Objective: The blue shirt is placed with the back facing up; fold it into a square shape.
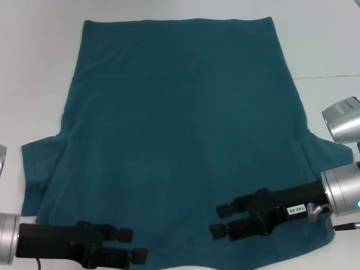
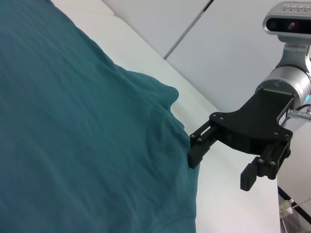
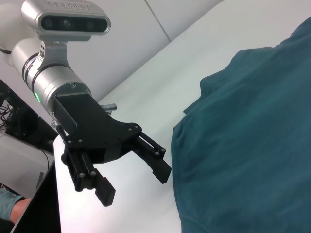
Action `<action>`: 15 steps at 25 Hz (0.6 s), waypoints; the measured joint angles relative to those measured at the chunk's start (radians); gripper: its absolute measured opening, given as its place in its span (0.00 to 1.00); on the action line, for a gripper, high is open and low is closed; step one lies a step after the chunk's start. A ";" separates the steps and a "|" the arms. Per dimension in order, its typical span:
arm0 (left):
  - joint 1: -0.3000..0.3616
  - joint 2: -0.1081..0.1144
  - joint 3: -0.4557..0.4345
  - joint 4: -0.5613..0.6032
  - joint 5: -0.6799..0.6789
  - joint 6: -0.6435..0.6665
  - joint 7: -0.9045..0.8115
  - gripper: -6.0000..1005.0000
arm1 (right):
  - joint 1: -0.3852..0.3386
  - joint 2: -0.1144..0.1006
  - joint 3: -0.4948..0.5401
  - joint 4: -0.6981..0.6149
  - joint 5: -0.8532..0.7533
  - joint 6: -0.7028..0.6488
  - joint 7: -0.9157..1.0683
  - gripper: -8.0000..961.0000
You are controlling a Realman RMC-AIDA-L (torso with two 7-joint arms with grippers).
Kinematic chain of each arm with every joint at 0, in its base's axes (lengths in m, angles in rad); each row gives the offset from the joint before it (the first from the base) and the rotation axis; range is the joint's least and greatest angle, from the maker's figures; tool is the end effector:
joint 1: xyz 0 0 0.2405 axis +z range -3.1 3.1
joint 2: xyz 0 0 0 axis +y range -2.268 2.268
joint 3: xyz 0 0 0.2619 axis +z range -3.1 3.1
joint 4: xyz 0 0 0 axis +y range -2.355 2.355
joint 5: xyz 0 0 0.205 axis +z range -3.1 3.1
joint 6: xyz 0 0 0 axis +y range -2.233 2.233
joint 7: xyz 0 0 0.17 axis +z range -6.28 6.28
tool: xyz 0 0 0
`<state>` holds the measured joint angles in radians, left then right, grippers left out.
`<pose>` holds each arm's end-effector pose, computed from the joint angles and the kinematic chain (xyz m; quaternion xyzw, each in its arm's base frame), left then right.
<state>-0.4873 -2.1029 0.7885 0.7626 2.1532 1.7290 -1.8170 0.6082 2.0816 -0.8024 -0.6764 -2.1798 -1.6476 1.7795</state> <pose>-0.2543 0.2919 -0.0416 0.9109 0.3754 0.1694 0.0249 0.2369 0.3217 -0.0506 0.9303 -0.3363 -0.1454 0.0182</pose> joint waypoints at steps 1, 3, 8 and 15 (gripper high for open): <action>0.000 0.000 0.000 0.000 0.000 0.000 0.000 0.84 | -0.001 0.000 0.000 0.000 0.000 0.000 0.000 0.76; 0.000 0.000 0.000 0.000 0.000 0.000 0.000 0.84 | -0.001 0.000 0.000 0.000 0.000 0.000 0.002 0.76; -0.001 0.000 0.003 0.000 0.001 0.001 -0.001 0.84 | -0.001 0.000 0.000 0.000 0.000 0.000 0.005 0.76; -0.001 0.000 0.002 -0.002 0.000 0.001 -0.007 0.84 | -0.001 -0.001 0.002 0.000 0.000 0.003 0.011 0.76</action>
<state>-0.4879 -2.1031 0.7901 0.7611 2.1528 1.7300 -1.8243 0.6074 2.0810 -0.8002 -0.6764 -2.1797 -1.6447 1.7904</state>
